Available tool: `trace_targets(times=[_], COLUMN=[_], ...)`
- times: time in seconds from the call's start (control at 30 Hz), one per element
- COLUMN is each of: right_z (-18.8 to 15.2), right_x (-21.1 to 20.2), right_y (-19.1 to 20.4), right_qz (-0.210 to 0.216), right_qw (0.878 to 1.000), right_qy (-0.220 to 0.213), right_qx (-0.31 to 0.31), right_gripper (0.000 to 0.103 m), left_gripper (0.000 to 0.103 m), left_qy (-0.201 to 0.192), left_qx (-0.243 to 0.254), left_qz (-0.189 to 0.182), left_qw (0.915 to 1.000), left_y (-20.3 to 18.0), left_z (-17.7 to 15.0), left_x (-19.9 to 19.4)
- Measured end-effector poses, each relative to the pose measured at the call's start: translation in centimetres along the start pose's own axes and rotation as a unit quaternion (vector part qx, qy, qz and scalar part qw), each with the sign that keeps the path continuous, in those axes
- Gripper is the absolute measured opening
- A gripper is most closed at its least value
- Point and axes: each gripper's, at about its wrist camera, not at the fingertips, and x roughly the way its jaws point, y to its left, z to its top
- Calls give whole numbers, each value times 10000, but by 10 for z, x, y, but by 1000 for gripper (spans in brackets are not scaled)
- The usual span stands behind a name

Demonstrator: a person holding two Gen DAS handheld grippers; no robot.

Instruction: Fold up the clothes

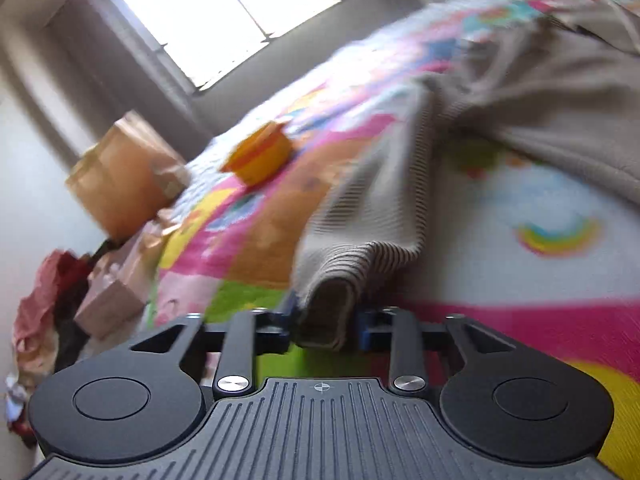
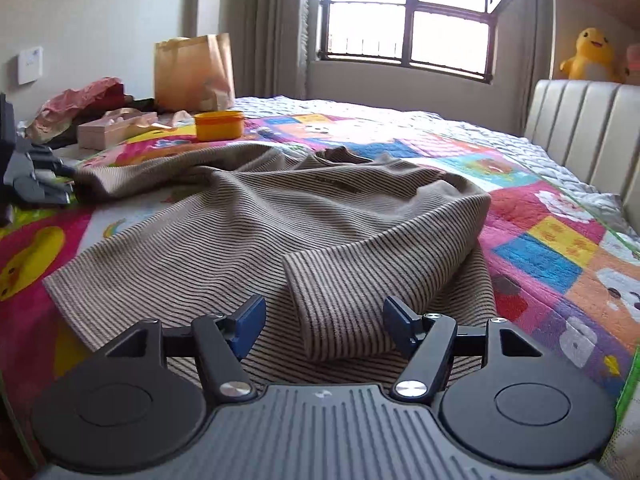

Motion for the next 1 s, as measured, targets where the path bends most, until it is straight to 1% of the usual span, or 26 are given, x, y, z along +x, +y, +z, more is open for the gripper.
trace_targets(times=[0.03,0.07,0.1,0.13,0.17,0.2,0.23,0.27,0.3,0.33,0.37,0.4,0.43,0.47,0.5,0.57,0.6,0.63,0.73,0.77,0.8,0.83,0.9,0.93,0.97,1.0], right_z=[1,1,0,-1,-2,-4,-6,-8,-10,-11,-9,-5,-1,3,10,30,44,59,117,137,156,170,188,188,182,171], right_x=[0,-1,-2,-2,-2,-1,1,4,7,10,14,18,22,27,30,32,31,28,9,1,-7,-12,-20,-21,-19,-15], right_y=[2,3,5,8,10,13,17,20,23,26,26,25,23,21,14,-11,-26,-43,-108,-127,-143,-152,-156,-149,-138,-125], right_qz=[-50,-99,-147,-182,-208,-227,-238,-247,-286,-350,-411,-469,-527,-585,-560,-455,-556,-716,-1191,-1319,-1401,-1387,-1241,-1142,-988,-801], right_qw=[10000,9999,9997,9995,9991,9985,9976,9966,9954,9941,9930,9921,9911,9900,9906,9945,9951,9950,9902,9871,9841,9831,9847,9867,9901,9936], right_qy=[-9,-25,-49,-62,-65,-55,-27,6,14,0,1,12,24,35,75,53,-29,-141,-714,-905,-1067,-1148,-1185,-1138,-999,-794], right_qx=[-36,-88,-163,-261,-372,-504,-648,-787,-913,-1026,-1109,-1167,-1226,-1285,-1243,-941,-813,-687,-117,74,240,325,313,195,69,-41], right_gripper=[66,66,68,70,75,78,78,78,79,79,80,77,68,37,21,13,3,1,0,0,0,0,1,2,8,26], left_gripper=[26,26,26,27,27,31,40,47,62,71,74,78,82,85,89,93,96,96,99,99,99,99,100,101,102,102], left_qy=[18,80,153,169,170,171,144,108,91,79,91,109,112,111,111,109,109,108,105,104,132,168,277,333,331,313], left_qx=[8,-302,-695,-983,-1243,-1502,-1748,-1990,-2134,-2251,-2284,-2292,-2277,-2254,-2229,-2175,-2146,-2115,-2015,-1978,-2051,-2163,-2361,-2457,-2472,-2465], left_qz=[77,312,588,747,876,1004,904,743,503,241,-57,-363,-635,-897,-1159,-1680,-1939,-2196,-2959,-3209,-3437,-3627,-3812,-3893,-3899,-3886], left_qw=[10000,9990,9957,9922,9882,9834,9803,9771,9756,9740,9735,9726,9716,9701,9679,9614,9572,9523,9337,9262,9163,9063,8934,8871,8864,8873], left_y=[4,21,40,54,66,79,83,86,82,75,64,52,39,25,12,-14,-28,-41,-80,-94,-102,-107,-119,-124,-128,-132], left_z=[3,7,12,14,16,17,17,17,16,15,15,16,17,18,19,21,22,23,27,28,26,24,17,14,10,7], left_x=[5,13,21,23,24,25,20,15,9,2,-2,-7,-9,-11,-13,-17,-19,-20,-26,-28,-26,-24,-17,-13,-10,-7])
